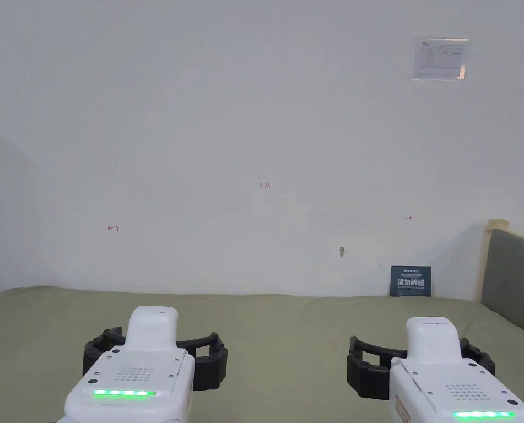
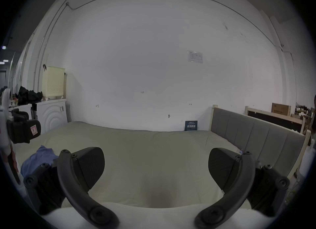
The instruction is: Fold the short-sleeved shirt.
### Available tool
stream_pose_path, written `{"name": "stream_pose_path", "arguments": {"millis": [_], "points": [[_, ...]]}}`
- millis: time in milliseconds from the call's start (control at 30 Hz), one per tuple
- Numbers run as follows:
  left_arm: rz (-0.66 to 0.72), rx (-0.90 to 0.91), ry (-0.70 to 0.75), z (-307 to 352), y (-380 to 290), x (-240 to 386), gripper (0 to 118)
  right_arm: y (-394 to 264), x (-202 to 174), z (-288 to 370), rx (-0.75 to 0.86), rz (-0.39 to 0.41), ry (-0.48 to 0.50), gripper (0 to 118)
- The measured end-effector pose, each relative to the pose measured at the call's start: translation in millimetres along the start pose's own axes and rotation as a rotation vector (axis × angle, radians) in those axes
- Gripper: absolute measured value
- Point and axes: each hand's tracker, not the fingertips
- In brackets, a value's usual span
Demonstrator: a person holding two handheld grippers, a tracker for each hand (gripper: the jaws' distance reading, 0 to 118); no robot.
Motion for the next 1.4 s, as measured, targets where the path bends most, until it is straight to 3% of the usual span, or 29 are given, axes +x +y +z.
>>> {"name": "stream_pose_path", "arguments": {"millis": [300, 433, 1400], "points": [[0.010, 0.000, -0.043, 2.4, 5.5, -1.4, 118, -2.9, -5.8, 0.7, -0.013, 0.043, 0.011, 118], [0.008, -0.006, -0.042, 1.8, 5.1, -0.2, 118, -2.1, -1.8, 0.5, -0.013, 0.004, 0.016, 118], [0.013, -0.009, -0.051, 2.8, 9.2, -2.9, 118, -4.8, -1.7, -1.4, -0.028, 0.034, 0.008, 118]]}}
